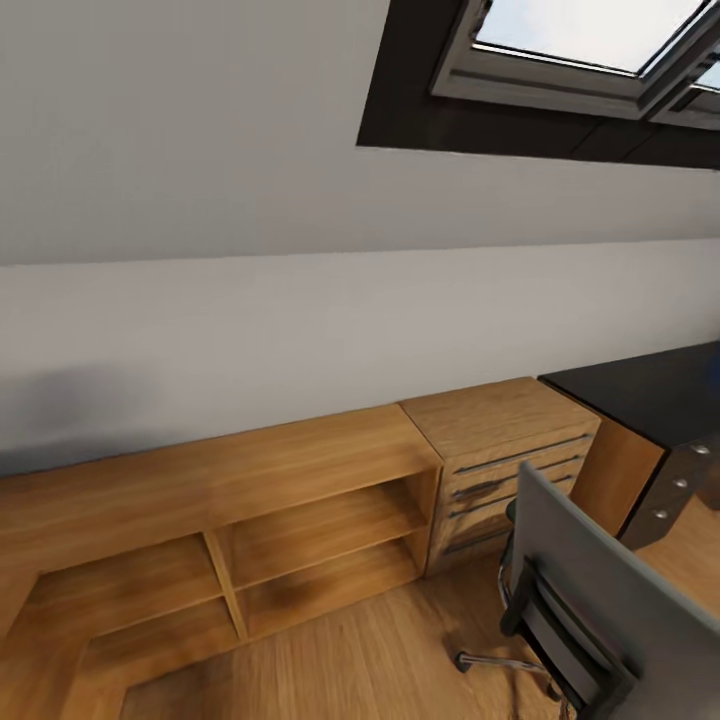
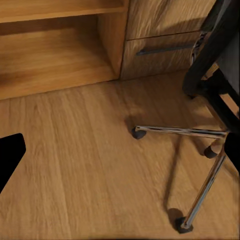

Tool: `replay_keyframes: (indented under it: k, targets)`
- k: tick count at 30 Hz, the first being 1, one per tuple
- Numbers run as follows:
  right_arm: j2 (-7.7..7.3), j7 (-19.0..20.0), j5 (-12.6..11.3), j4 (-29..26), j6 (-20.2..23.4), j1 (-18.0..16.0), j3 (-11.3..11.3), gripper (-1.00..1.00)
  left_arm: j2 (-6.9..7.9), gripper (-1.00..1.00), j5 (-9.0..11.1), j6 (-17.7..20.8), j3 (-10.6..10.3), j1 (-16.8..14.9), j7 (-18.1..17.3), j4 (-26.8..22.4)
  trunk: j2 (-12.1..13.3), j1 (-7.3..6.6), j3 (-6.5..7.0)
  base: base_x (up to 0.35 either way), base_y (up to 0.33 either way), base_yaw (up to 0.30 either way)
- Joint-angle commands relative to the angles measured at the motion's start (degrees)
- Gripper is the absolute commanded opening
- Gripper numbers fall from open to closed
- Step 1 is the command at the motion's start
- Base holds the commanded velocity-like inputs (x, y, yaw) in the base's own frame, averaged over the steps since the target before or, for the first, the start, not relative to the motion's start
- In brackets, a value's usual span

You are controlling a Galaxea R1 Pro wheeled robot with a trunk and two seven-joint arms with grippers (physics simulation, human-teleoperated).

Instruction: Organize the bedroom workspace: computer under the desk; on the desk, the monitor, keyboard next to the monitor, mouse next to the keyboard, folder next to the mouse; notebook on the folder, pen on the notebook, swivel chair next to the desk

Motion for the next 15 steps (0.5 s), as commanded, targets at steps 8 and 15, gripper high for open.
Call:
replay_keyframes:
  k: [8,15]
  targets:
    - [0.03,-0.5,0.0,0.0,0.0,0.0,0.5,1.00,0.05,1.00,0.3,-0.2,-0.5,0.0,0.4,0.0,-0.1,0.01,0.13,0.000,0.063,-0.297]
    - [0.06,-0.5,0.0,0.0,0.0,0.0,0.5,1.00,0.04,1.00,0.3,-0.2,-0.5,0.0,0.4,0.0,-0.1,0.01,0.32,0.000,0.234,-0.297]
